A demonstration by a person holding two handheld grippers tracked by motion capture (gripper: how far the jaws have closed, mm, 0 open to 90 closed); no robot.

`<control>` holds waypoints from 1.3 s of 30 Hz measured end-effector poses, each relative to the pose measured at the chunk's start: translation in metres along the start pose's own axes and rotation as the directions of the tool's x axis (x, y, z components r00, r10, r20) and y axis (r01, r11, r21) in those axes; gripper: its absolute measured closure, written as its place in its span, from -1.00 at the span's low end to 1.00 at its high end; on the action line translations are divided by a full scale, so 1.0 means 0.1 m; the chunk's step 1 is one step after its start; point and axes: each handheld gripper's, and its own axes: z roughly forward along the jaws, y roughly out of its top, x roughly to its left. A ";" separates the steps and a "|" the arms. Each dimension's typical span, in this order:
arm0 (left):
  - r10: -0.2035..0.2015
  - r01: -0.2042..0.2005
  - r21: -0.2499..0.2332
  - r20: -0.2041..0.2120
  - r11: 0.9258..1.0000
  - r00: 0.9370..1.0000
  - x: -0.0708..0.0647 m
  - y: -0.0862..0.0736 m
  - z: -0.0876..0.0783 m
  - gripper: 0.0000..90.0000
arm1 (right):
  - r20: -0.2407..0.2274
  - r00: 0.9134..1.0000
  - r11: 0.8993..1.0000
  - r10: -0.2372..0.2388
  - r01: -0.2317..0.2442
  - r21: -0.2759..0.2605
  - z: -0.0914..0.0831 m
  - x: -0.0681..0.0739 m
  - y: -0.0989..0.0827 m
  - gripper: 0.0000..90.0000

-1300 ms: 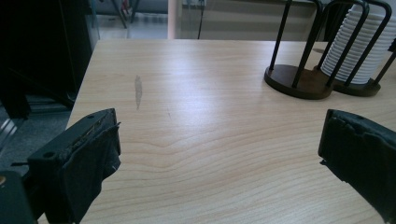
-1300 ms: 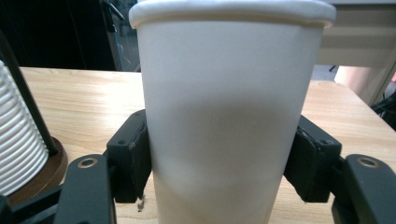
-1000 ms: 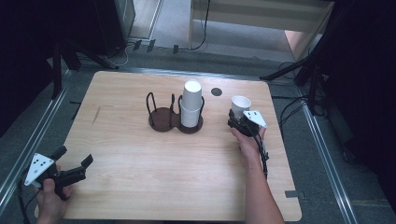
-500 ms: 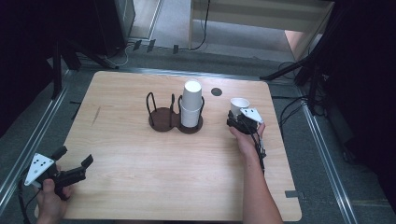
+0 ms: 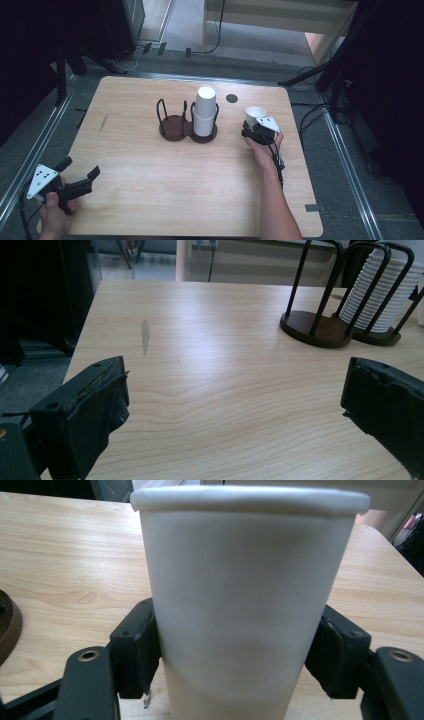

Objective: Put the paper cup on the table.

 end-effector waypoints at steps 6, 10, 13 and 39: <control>0.000 0.000 0.005 -0.001 1.000 1.000 -0.01 0.00 0.00 -1.00 | -0.021 1.000 1.000 0.002 -0.002 0.014 -0.03 -0.02 0.01 -0.35; 0.000 0.000 0.004 -0.003 1.000 1.000 -0.01 0.00 0.00 -1.00 | -0.036 0.999 1.000 -0.011 0.012 0.012 -0.05 -0.02 0.00 -0.36; 0.002 -0.002 0.006 -0.003 1.000 1.000 -0.02 0.00 0.00 -1.00 | -0.036 0.999 1.000 -0.004 0.005 0.011 -0.06 -0.02 -0.01 -0.37; 0.005 -0.005 0.007 -0.001 1.000 1.000 -0.03 -0.01 0.00 -1.00 | -0.078 0.996 0.999 0.043 -0.043 0.001 -0.16 -0.08 -0.05 -0.88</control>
